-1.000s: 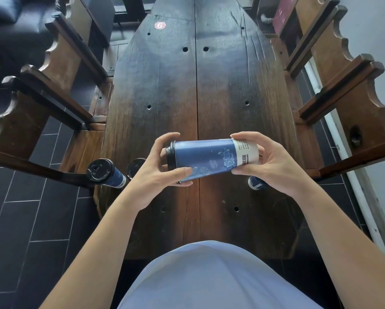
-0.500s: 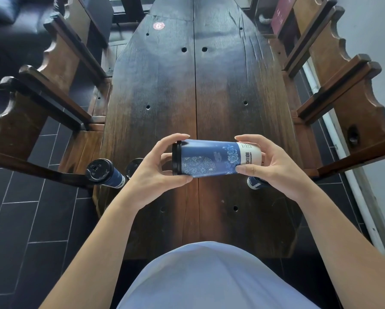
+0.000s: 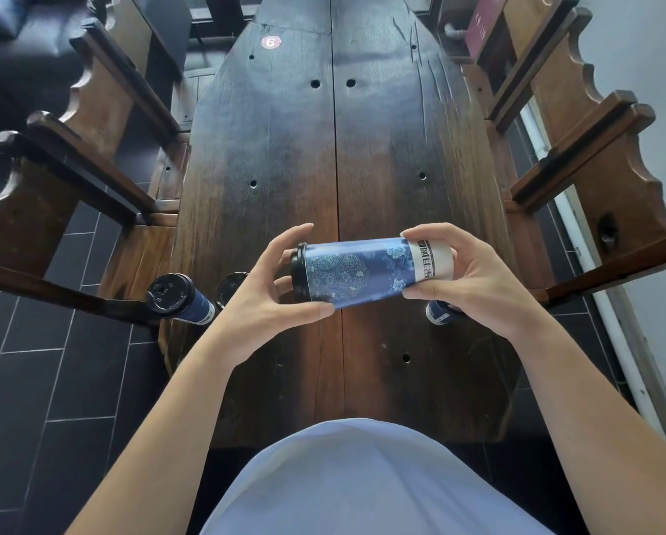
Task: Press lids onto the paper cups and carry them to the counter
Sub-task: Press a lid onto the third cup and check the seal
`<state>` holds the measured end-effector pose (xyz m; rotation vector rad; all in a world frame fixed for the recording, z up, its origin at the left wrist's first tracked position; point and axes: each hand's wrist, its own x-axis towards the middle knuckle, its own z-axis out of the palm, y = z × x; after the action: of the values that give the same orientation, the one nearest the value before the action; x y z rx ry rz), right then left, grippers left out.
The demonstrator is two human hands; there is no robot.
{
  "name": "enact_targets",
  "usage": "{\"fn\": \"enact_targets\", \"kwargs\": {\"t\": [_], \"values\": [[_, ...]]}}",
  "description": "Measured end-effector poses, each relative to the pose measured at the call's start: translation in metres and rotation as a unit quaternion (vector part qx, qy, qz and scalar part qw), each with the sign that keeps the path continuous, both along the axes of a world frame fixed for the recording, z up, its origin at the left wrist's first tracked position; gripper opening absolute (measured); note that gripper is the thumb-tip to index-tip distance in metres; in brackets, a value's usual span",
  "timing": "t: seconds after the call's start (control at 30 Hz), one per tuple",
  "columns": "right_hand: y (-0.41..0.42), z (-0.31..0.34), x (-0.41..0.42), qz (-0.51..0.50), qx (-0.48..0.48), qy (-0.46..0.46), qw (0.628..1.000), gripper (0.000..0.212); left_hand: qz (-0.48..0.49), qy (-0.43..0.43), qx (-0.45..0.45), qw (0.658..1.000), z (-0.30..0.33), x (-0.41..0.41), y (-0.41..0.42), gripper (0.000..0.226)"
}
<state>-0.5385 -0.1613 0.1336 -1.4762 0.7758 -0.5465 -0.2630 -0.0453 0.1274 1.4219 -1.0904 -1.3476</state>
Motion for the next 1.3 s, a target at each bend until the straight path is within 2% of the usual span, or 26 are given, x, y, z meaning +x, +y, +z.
{"fn": "enact_targets", "kwargs": {"t": [0.1, 0.37, 0.6, 0.7, 0.83, 0.9, 1.07, 1.2, 1.3], "values": [[0.002, 0.0, 0.001, 0.003, 0.009, 0.003, 1.0, 0.058, -0.018, 0.002, -0.017, 1.0, 0.002, 0.001, 0.001, 0.1], [0.008, 0.002, 0.005, -0.029, 0.03, 0.026, 0.999, 0.054, -0.011, -0.005, -0.031, 0.999, 0.004, -0.002, -0.001, 0.076], [0.004, 0.002, -0.001, -0.018, 0.028, -0.016, 0.999, 0.075, 0.041, 0.04, -0.038, 0.998, 0.001, -0.007, -0.003, 0.074], [0.003, 0.003, -0.001, -0.02, 0.028, -0.015, 0.999, 0.071, 0.043, 0.047, -0.027, 0.998, 0.0, -0.007, -0.004, 0.077], [0.005, 0.002, 0.0, -0.042, 0.037, -0.004, 0.998, 0.064, 0.028, 0.036, -0.032, 0.998, -0.002, -0.001, -0.004, 0.096], [0.005, 0.001, 0.0, -0.048, 0.047, 0.001, 0.998, 0.062, 0.018, 0.032, -0.039, 0.999, -0.002, 0.002, -0.004, 0.098], [0.005, -0.001, 0.002, -0.05, 0.053, 0.003, 0.997, 0.064, 0.023, 0.019, -0.04, 0.999, 0.0, 0.005, -0.005, 0.087], [0.003, -0.002, 0.002, -0.032, 0.028, -0.015, 0.999, 0.078, 0.04, 0.029, -0.025, 0.998, 0.003, 0.002, -0.007, 0.083], [0.0, -0.002, 0.001, -0.014, 0.003, -0.005, 1.0, 0.078, 0.042, 0.035, -0.013, 0.998, 0.003, 0.001, -0.008, 0.077]]}}
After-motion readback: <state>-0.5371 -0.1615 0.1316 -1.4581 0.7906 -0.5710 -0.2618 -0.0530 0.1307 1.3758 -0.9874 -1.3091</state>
